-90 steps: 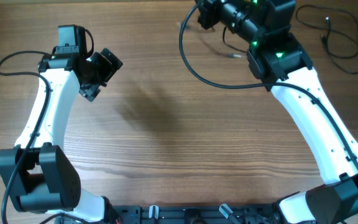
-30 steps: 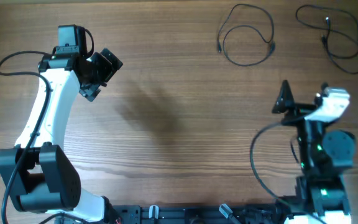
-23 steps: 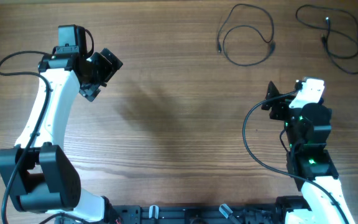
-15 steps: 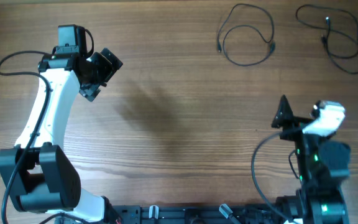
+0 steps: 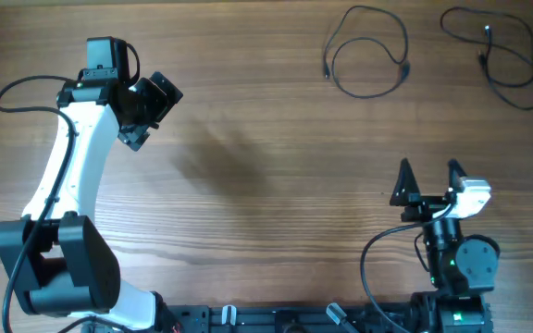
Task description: Untangle cables
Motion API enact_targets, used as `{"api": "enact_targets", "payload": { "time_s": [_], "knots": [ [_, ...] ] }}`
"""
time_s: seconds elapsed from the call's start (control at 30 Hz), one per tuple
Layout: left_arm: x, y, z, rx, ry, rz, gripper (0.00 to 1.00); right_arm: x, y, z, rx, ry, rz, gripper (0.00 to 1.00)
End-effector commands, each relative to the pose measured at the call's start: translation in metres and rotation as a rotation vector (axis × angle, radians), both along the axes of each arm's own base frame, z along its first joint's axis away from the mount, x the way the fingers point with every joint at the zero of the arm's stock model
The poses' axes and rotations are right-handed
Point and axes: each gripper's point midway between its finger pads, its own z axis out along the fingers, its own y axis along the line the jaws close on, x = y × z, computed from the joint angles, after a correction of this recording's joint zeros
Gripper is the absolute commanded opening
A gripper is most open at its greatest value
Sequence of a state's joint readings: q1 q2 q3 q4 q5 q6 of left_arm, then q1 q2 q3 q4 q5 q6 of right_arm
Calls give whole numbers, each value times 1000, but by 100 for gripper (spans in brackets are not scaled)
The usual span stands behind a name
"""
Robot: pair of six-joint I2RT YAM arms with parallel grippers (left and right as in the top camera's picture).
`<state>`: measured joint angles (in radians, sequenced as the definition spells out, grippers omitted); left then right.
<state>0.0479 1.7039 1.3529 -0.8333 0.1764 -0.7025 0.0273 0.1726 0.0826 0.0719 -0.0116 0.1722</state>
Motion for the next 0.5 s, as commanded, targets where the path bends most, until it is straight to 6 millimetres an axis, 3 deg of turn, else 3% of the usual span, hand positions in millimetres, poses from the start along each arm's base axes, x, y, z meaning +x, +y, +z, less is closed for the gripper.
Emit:
{"api": "enact_targets", "payload": {
  "time_s": [0.0,0.17,0.2,0.27,0.47],
  "knots": [
    [0,2,-1,6,5,14,100,0,7,-14,12,10,40,87],
    [0,2,-1,6,5,14,100,0,10,-27,12,32,61,90],
    [0,2,-1,6,5,14,100,0,10,-32,12,51,57,100],
    [0,2,-1,6,5,14,100,-1,1,-51,5,127,9,100],
    [0,3,-1,6,5,14,100,-2,1,-49,11,118,9,100]
  ]
}}
